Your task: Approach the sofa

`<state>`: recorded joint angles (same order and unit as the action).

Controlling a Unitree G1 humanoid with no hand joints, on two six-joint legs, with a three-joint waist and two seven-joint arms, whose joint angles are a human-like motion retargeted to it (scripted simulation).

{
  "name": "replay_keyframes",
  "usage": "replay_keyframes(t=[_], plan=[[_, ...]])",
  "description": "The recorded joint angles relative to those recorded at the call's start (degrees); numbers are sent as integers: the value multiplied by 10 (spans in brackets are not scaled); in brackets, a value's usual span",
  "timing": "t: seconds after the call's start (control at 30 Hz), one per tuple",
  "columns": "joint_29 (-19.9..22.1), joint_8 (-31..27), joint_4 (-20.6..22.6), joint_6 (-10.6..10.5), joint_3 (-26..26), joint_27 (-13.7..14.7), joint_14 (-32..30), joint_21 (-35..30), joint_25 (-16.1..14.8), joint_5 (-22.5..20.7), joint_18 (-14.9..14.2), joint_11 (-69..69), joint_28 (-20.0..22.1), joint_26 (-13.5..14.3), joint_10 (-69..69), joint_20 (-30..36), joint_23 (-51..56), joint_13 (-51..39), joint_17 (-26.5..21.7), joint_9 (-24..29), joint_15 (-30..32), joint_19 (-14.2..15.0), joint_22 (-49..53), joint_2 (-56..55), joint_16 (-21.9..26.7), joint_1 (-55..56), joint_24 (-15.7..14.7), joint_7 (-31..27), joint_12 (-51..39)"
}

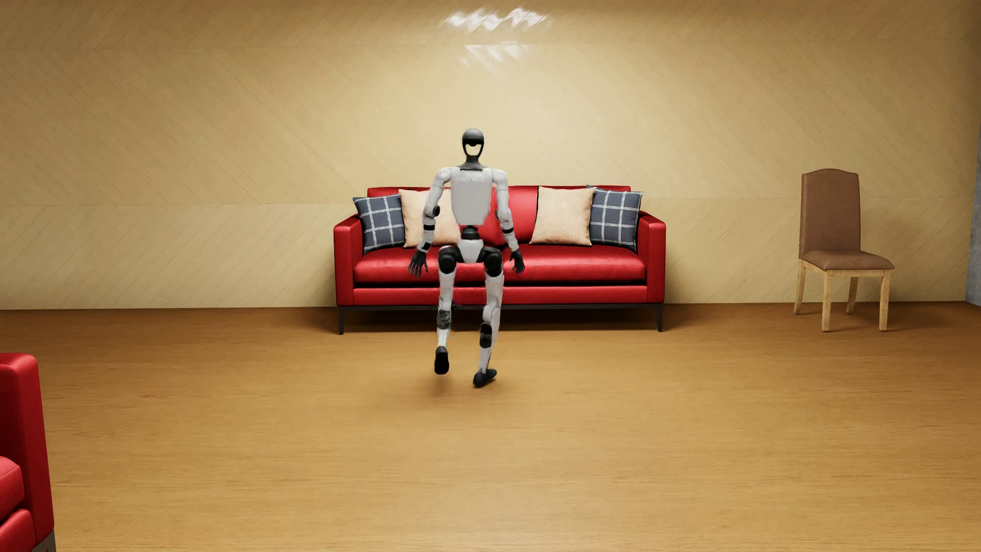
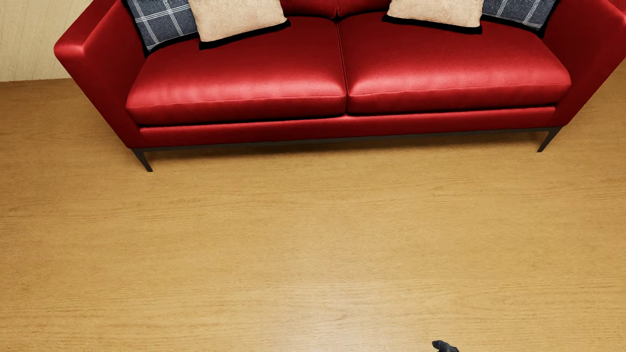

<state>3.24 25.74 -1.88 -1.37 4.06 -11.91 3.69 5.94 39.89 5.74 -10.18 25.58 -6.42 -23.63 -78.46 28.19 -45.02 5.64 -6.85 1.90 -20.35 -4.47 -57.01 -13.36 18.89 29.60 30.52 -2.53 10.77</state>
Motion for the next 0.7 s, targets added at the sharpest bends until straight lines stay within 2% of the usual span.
replay_keyframes(t=[0.03,0.07,0.1,0.13,0.2,0.23,0.27,0.3,0.33,0.37,0.4,0.43,0.47,0.5,0.53,0.57,0.6,0.63,0.7], plan=[[-9,0,-30,-5,-15,-8,11,-23,17,-11,49,-10,36,2,8,-48,-13,-29,-7,1,-10,7,29,21,-15,38,-33,31,36],[-17,-4,-45,-8,-31,-12,21,-43,32,-20,74,-15,72,13,46,-89,-22,-58,-12,1,-20,13,57,38,-35,64,-60,62,70],[-22,-12,-47,-11,-46,-11,25,-59,38,-28,80,-12,97,23,109,-124,-26,-86,-12,0,-34,17,81,50,-58,82,-79,88,103],[-21,-23,-46,-13,-60,-8,24,-73,41,-37,79,-8,112,24,197,-145,-26,-112,-9,-2,-48,21,100,60,-80,91,-80,116,130],[-12,-44,-25,-16,-79,8,4,-91,32,-56,63,-16,110,19,442,-170,-11,-150,7,-11,-75,34,123,83,-126,79,-62,152,162],[-7,-54,-13,-16,-86,18,-24,-101,26,-62,41,-27,99,13,560,-175,1,-159,14,-17,-85,44,122,100,-147,59,-51,159,167],[-3,-66,-11,-16,-89,30,-70,-111,18,-65,148,-34,74,7,608,-169,16,-162,19,-23,-88,55,114,116,-164,36,-40,182,165],[1,-84,-10,-13,-91,42,-67,-123,11,-57,209,-14,43,4,600,-152,31,-160,21,-25,-83,71,96,124,-176,25,-25,195,153],[10,-98,-7,-8,-93,52,-40,-122,-1,-40,204,44,12,3,580,-128,47,-147,25,-24,-62,84,71,113,-179,16,-3,200,127],[21,-108,-6,-1,-92,54,-9,-111,-19,-20,193,130,-8,-8,545,-105,56,-120,35,-20,-4,99,46,89,-174,10,22,196,95],[20,-135,-8,3,-88,50,19,-109,-26,-6,189,230,-29,-15,517,-83,55,-97,42,-17,80,125,34,49,-166,0,48,199,66],[-11,-172,-11,7,-81,41,42,-122,-17,0,188,333,-34,-11,507,-68,46,-88,37,-15,140,118,42,-2,-156,-19,71,212,41],[-53,-205,-8,10,-72,33,61,-136,5,9,184,425,-21,0,503,-66,35,-87,22,-13,170,111,60,-52,-146,-41,82,224,19],[-66,-217,-1,17,-63,25,81,-131,17,30,179,490,17,7,498,-76,28,-80,11,-11,157,104,76,-94,-135,-63,84,228,-7],[-46,-221,8,23,-54,16,99,-102,16,50,174,523,66,16,491,-91,20,-64,8,-9,145,88,82,-130,-123,-85,75,225,-38],[-13,-220,16,28,-45,2,113,-60,0,62,169,521,103,16,493,-98,15,-42,14,-7,145,80,78,-160,-108,-108,69,218,-75],[16,-217,24,32,-37,-9,125,-18,-25,65,164,489,115,13,498,-100,13,-18,21,-7,127,87,69,-184,-90,-130,67,209,-118],[29,-209,33,34,-30,-17,135,10,-44,71,159,432,112,11,506,-91,12,3,20,-7,110,101,64,-202,-73,-151,74,200,-162],[14,-164,48,40,-19,-23,159,23,-43,86,144,245,104,23,519,-83,6,47,-3,-11,108,82,84,-204,-47,-186,79,172,-235]])
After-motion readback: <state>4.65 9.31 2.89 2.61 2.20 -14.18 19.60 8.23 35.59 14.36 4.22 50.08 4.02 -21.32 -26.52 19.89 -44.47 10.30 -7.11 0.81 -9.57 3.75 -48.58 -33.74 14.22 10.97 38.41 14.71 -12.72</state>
